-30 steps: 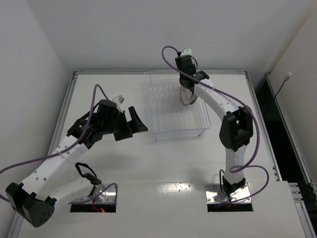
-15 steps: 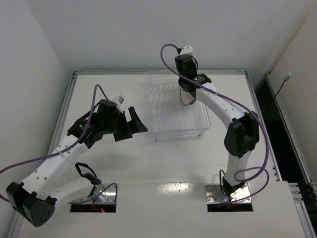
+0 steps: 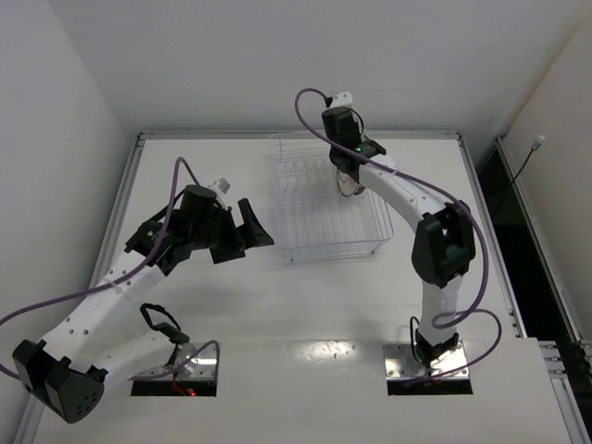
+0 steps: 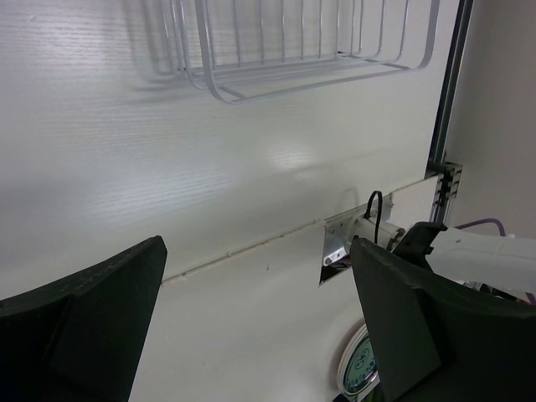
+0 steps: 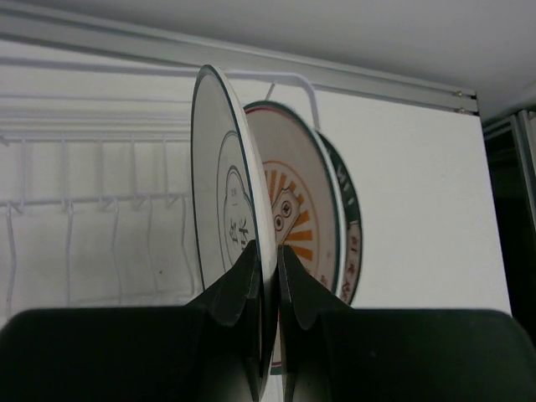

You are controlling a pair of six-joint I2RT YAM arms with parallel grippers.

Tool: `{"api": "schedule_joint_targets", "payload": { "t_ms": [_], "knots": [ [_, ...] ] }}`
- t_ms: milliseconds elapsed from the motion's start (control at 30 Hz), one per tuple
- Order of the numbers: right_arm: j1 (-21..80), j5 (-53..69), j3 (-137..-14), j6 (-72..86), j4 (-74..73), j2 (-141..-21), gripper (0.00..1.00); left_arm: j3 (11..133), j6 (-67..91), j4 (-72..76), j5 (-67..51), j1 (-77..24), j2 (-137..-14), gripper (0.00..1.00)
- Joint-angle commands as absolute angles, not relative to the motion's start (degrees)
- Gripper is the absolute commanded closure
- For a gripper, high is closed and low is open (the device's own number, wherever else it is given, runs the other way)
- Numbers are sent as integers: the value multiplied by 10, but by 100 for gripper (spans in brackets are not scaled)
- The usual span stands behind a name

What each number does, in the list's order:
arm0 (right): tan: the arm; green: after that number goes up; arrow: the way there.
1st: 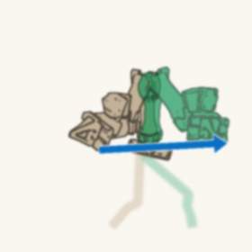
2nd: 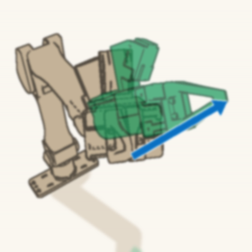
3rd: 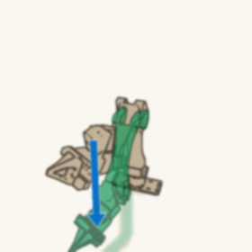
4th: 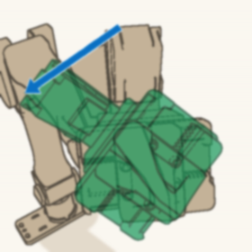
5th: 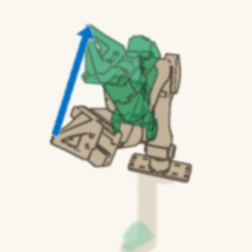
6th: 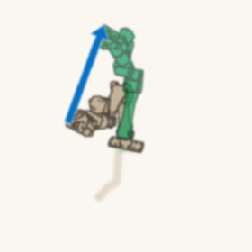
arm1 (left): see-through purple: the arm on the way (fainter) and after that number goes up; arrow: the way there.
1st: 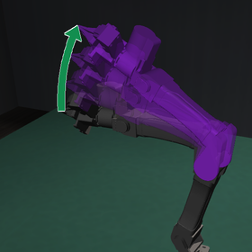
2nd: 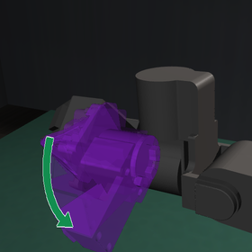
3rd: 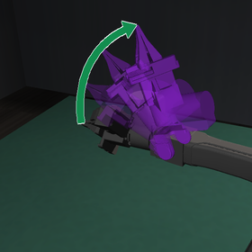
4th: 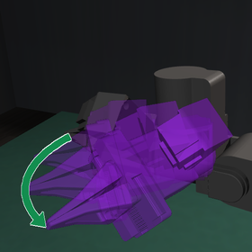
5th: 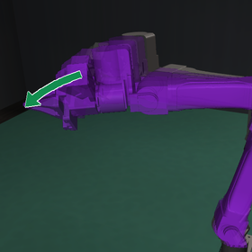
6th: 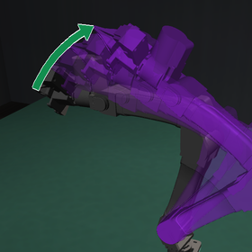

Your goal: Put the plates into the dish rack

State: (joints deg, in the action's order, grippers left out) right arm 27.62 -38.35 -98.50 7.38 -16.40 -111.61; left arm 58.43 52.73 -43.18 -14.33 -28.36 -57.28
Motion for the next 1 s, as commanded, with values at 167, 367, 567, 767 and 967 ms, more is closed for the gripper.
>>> {"api": "schedule_joint_targets", "payload": {
  "t_ms": [167, 367, 567, 767, 967],
  "knots": [
    [278, -359, -1003, 101, -165, -1157, 100, 601, 519, -436, -150, -271, -571, 10],
    [278, -331, -1041, 119, -215, -1173, 94, 606, 519, -436, -150, -271, -571, 10],
    [272, -257, -1170, 148, -364, -1168, 15, 620, 508, -436, -150, -271, -571, 10],
    [272, -194, -1275, 185, -512, -1121, 0, 645, 481, -441, -127, -271, -589, 2],
    [260, -37, -1123, 242, -519, -927, 0, 683, 443, -453, -76, -265, -620, 1]
  ]
}}
